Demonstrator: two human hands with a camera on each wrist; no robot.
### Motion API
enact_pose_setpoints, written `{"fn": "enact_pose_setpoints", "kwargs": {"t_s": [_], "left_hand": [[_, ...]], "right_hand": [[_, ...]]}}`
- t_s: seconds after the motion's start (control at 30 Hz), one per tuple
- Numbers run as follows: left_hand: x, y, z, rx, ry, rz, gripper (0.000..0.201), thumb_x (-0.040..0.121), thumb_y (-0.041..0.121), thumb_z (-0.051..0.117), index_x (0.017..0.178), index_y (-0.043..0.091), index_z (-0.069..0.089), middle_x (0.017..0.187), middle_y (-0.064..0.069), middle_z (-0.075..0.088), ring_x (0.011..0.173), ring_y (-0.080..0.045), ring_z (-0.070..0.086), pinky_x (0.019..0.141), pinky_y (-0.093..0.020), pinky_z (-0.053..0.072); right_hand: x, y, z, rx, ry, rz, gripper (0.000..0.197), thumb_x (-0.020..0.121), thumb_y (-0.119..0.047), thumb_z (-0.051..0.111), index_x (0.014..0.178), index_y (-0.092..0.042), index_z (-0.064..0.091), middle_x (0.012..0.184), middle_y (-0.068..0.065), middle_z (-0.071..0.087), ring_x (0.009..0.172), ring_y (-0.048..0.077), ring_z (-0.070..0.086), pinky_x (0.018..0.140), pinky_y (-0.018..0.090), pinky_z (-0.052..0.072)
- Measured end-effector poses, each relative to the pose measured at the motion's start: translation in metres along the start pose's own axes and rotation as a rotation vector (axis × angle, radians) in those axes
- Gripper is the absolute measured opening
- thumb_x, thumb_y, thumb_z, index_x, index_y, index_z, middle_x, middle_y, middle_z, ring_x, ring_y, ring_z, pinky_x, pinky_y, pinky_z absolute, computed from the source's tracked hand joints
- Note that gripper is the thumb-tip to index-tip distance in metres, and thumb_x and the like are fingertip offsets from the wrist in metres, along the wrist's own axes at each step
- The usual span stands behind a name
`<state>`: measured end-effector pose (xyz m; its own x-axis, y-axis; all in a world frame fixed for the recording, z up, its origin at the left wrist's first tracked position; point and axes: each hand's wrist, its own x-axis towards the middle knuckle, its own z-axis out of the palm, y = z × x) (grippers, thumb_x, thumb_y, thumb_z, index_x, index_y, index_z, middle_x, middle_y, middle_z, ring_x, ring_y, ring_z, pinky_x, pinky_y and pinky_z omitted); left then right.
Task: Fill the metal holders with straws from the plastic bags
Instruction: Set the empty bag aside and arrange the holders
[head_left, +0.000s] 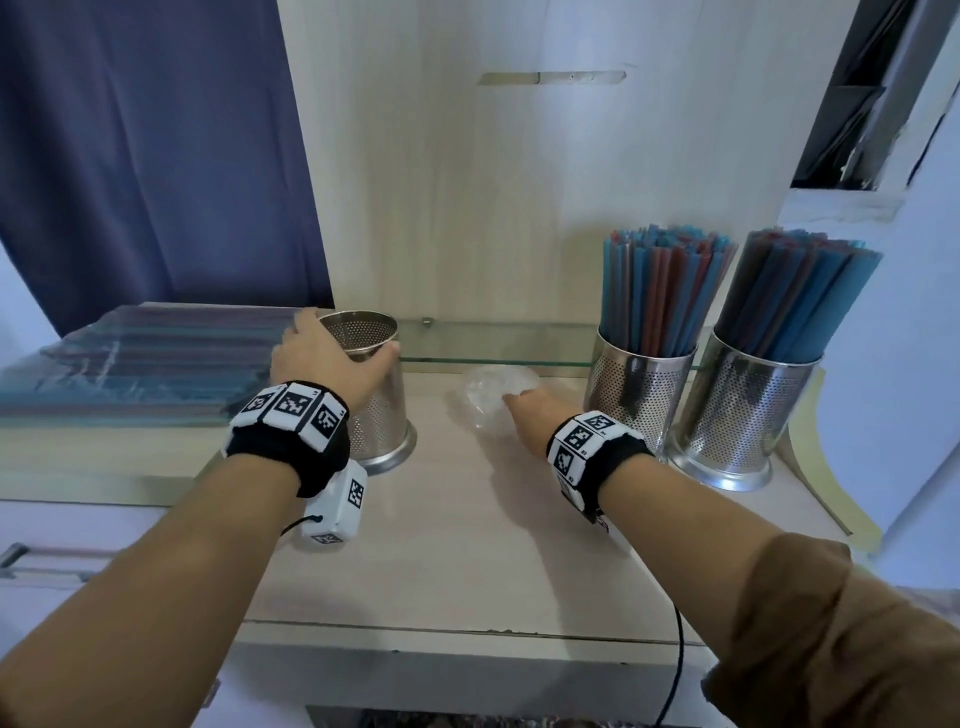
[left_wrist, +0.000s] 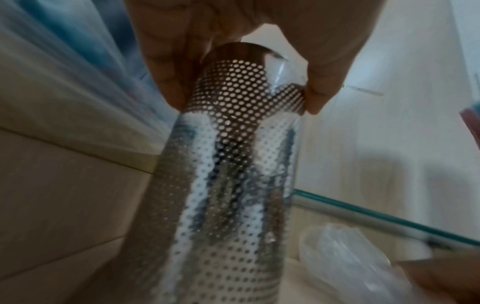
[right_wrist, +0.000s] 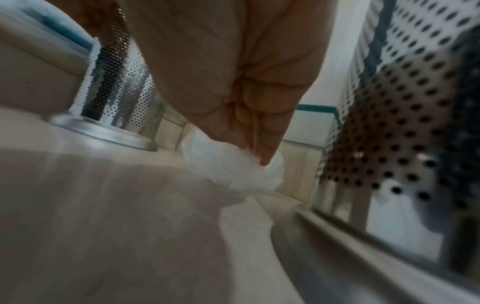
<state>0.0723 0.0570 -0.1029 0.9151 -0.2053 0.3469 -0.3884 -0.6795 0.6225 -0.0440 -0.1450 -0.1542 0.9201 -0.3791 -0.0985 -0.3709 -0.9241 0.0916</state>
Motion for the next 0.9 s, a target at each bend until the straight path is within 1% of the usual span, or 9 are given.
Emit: {"fn": "enact_pose_setpoints", "kwargs": {"t_s": [0.2, 0.3, 0.4, 0.47, 0.53, 0.6, 0.67, 0.77, 0.9], "left_hand": [[-0.008, 0.006, 0.004, -0.003, -0.150, 0.106, 0.107, 0.067, 0.071, 0.070, 0.150, 0.022, 0.024, 0.148, -0.004, 0.045, 0.132, -0.028, 0.046, 0.106, -0.041, 0.038], [-0.016, 0.017, 0.010, -0.029, -0.193, 0.179, 0.109, 0.070, 0.065, 0.073, 0.152, 0.017, 0.020, 0.150, -0.006, 0.042, 0.134, -0.026, 0.044, 0.106, -0.036, 0.036], [-0.018, 0.016, 0.018, -0.059, -0.192, 0.197, 0.114, 0.065, 0.071, 0.072, 0.152, 0.019, 0.019, 0.148, -0.005, 0.046, 0.132, -0.025, 0.047, 0.105, -0.037, 0.040], [-0.017, 0.014, 0.020, -0.058, -0.190, 0.194, 0.117, 0.061, 0.075, 0.070, 0.151, 0.021, 0.018, 0.146, -0.004, 0.047, 0.130, -0.024, 0.049, 0.105, -0.039, 0.042], [-0.019, 0.015, 0.022, -0.055, -0.191, 0.203, 0.119, 0.058, 0.080, 0.067, 0.150, 0.025, 0.017, 0.145, -0.003, 0.049, 0.127, -0.024, 0.052, 0.104, -0.041, 0.044], [-0.024, 0.020, 0.024, -0.080, -0.204, 0.222, 0.119, 0.057, 0.080, 0.068, 0.150, 0.025, 0.017, 0.144, -0.004, 0.049, 0.126, -0.023, 0.053, 0.105, -0.042, 0.044], [-0.034, 0.030, 0.027, -0.115, -0.212, 0.250, 0.114, 0.064, 0.069, 0.074, 0.151, 0.021, 0.020, 0.145, -0.005, 0.048, 0.128, -0.024, 0.051, 0.106, -0.040, 0.042], [-0.048, 0.044, 0.033, -0.147, -0.206, 0.291, 0.108, 0.066, 0.063, 0.077, 0.150, 0.020, 0.024, 0.143, -0.005, 0.050, 0.126, -0.025, 0.052, 0.105, -0.039, 0.043], [-0.056, 0.054, 0.040, -0.141, -0.225, 0.295, 0.111, 0.064, 0.068, 0.075, 0.151, 0.022, 0.023, 0.144, -0.004, 0.050, 0.126, -0.026, 0.053, 0.105, -0.043, 0.043]], "right_hand": [[0.028, 0.010, 0.014, 0.208, -0.119, 0.119, 0.075, 0.101, -0.022, 0.047, 0.158, -0.014, -0.001, 0.166, 0.006, 0.008, 0.150, 0.030, 0.015, 0.120, 0.044, 0.019], [0.027, 0.005, 0.008, 0.258, -0.086, 0.161, 0.074, 0.102, -0.029, 0.045, 0.157, -0.012, 0.000, 0.166, 0.008, 0.005, 0.151, 0.032, 0.011, 0.121, 0.045, 0.015], [-0.006, -0.001, -0.015, 0.224, -0.019, 0.190, 0.067, 0.099, -0.034, 0.047, 0.155, -0.009, 0.019, 0.159, 0.015, 0.025, 0.145, 0.033, 0.027, 0.115, 0.043, 0.029], [-0.042, 0.001, -0.029, 0.269, 0.135, 0.189, 0.052, 0.095, -0.038, 0.047, 0.143, -0.016, 0.045, 0.142, 0.011, 0.051, 0.128, 0.030, 0.049, 0.100, 0.039, 0.042], [-0.079, 0.010, -0.034, 0.401, 0.465, 0.263, 0.037, 0.091, -0.039, 0.050, 0.123, -0.023, 0.062, 0.116, 0.003, 0.067, 0.104, 0.024, 0.060, 0.083, 0.033, 0.048], [-0.103, 0.020, -0.029, 0.572, 0.913, 0.367, 0.038, 0.086, -0.041, 0.061, 0.118, -0.020, 0.061, 0.106, 0.001, 0.064, 0.095, 0.021, 0.057, 0.076, 0.032, 0.045], [-0.104, 0.034, -0.019, 0.676, 1.154, 0.435, 0.070, 0.076, -0.042, 0.076, 0.132, -0.011, 0.049, 0.118, 0.012, 0.055, 0.107, 0.029, 0.051, 0.089, 0.041, 0.046], [-0.092, 0.053, -0.018, 0.769, 1.011, 0.548, 0.110, 0.067, -0.047, 0.084, 0.150, -0.011, 0.024, 0.139, 0.020, 0.039, 0.126, 0.036, 0.038, 0.107, 0.046, 0.034], [-0.078, 0.067, -0.015, 0.924, 0.915, 0.532, 0.115, 0.060, -0.049, 0.088, 0.148, -0.012, 0.024, 0.136, 0.016, 0.045, 0.125, 0.035, 0.044, 0.107, 0.046, 0.040]]}}
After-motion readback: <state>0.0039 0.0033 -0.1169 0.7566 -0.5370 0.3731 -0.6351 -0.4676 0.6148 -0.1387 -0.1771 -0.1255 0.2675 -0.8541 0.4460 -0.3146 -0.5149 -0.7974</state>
